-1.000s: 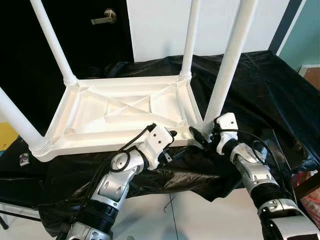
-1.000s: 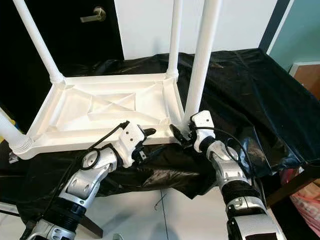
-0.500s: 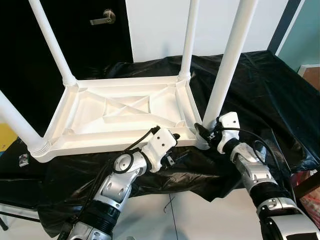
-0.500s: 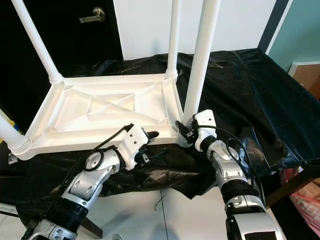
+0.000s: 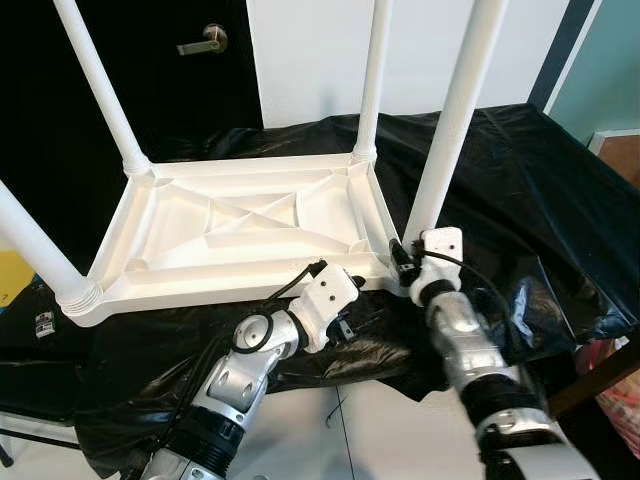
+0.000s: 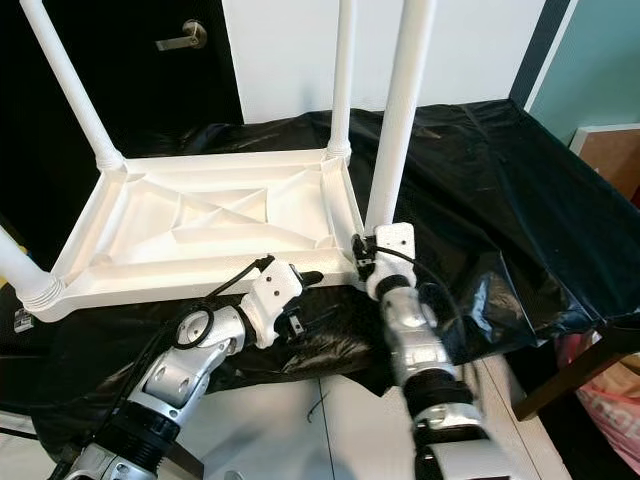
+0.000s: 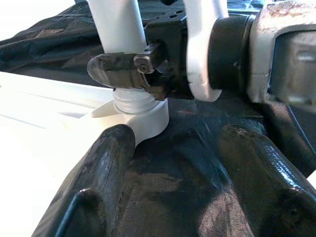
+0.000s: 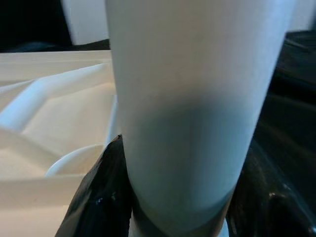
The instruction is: Building children table
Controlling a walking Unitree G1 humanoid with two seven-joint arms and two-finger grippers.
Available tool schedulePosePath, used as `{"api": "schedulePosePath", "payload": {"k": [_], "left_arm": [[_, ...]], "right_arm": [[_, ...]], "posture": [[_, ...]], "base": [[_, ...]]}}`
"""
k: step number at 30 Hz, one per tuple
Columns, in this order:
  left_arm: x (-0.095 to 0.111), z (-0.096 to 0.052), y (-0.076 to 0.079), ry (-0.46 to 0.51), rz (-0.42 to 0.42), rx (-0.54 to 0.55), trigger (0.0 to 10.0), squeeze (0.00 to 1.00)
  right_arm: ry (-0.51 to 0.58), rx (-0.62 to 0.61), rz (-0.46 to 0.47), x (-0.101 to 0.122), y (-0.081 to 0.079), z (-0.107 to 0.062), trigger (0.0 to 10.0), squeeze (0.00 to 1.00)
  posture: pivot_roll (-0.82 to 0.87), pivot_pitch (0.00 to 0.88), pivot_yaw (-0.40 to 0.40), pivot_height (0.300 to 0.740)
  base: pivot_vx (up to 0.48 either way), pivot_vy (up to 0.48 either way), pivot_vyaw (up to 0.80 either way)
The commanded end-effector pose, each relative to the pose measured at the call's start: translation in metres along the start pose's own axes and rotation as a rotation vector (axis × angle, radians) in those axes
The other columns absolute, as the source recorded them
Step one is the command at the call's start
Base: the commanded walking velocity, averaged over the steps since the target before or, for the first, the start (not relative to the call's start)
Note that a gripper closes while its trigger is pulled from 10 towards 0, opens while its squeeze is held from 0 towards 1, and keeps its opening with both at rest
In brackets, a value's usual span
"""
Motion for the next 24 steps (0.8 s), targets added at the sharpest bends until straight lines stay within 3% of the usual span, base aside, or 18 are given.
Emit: {"api": "schedulePosePath", "payload": {"k": [1,6,13,14,24], "left_arm": [[-0.003,-0.002,-0.001,-0.006,0.013,0.017,10.0,0.00],[-0.004,-0.004,-0.002,-0.008,0.013,0.023,10.0,0.00],[-0.004,-0.005,-0.002,-0.009,0.013,0.031,10.0,0.00],[-0.004,-0.005,-0.002,-0.009,0.012,0.032,10.0,0.00],[-0.005,-0.007,-0.003,-0.012,0.017,0.032,10.0,0.00]], "right_arm": [[-0.168,-0.061,0.036,-0.034,0.004,-0.009,10.0,0.00],[-0.174,-0.034,0.037,-0.032,-0.009,-0.013,10.0,0.00],[-0.161,-0.044,0.009,-0.027,-0.010,-0.013,10.0,0.00],[-0.148,-0.044,0.002,-0.025,-0.010,-0.012,10.0,1.00],[-0.031,-0.004,-0.026,-0.012,0.003,-0.013,10.0,1.00]], "posture": [[-0.03,0.000,0.009,0.740],[-0.02,0.000,0.009,0.740],[-0.01,0.000,0.002,0.740],[-0.01,0.000,-0.001,0.740],[-0.01,0.000,-0.011,0.740]], "base": [[0.000,0.000,0.00],[0.000,0.000,0.00],[0.000,0.000,0.00],[0.000,0.000,0.00],[0.000,0.000,0.00]]}}
Point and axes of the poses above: a point about 5 cm out from each wrist's last joint towards the gripper, its own z axis pointing out of the wrist towards the gripper, its own x axis along the axis of the wrist's last joint, y = z × x, the point moved 3 cm from there along z, pointing out of the wrist towards the gripper, and after that the axes turned 12 degrees about -z, right-handed, at the moved point
